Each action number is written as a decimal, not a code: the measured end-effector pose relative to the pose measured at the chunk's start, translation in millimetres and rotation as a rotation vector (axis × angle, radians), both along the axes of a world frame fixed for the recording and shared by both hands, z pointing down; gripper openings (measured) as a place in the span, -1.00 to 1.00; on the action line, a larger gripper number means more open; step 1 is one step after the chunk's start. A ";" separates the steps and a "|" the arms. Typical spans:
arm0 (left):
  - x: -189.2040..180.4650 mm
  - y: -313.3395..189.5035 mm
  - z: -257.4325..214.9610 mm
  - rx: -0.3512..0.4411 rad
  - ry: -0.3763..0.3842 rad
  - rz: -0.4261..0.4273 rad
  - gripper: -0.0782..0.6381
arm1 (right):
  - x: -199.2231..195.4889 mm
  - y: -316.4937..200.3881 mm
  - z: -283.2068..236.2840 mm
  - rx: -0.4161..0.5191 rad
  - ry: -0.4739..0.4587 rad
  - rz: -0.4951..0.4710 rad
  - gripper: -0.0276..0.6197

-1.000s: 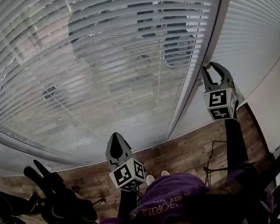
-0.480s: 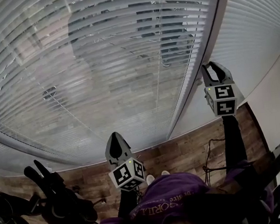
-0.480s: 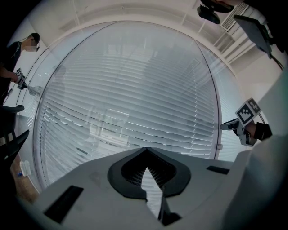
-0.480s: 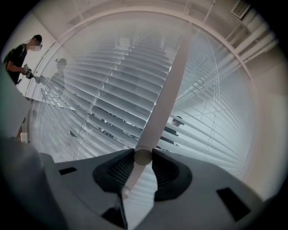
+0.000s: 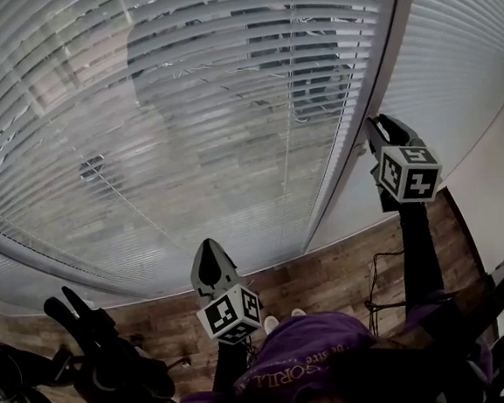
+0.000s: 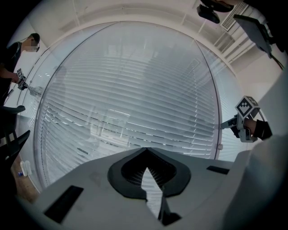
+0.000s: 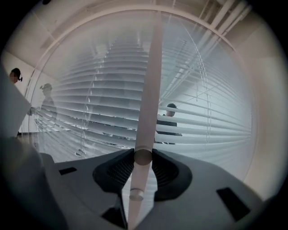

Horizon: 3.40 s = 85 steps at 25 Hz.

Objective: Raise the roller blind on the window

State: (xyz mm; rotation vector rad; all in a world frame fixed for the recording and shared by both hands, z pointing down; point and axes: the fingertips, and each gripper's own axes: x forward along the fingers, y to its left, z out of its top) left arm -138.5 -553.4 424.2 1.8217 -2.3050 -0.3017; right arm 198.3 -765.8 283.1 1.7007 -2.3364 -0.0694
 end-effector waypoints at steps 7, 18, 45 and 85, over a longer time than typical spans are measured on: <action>-0.9 0.7 0.2 -0.001 0.000 -0.004 -0.78 | 0.7 -1.4 1.4 -0.024 -0.050 -0.003 -0.53; -0.8 -0.6 -0.2 -0.001 0.003 -0.002 -0.78 | 2.8 -2.6 2.3 -0.088 -0.168 -0.004 -0.53; -1.3 -5.4 5.0 0.005 -0.004 0.008 -0.78 | 6.5 -3.6 2.5 -0.259 -0.592 -0.086 -0.53; -1.1 -11.0 5.7 -0.010 0.003 0.011 -0.78 | 13.3 -7.2 18.4 -0.591 -1.894 -0.215 -0.53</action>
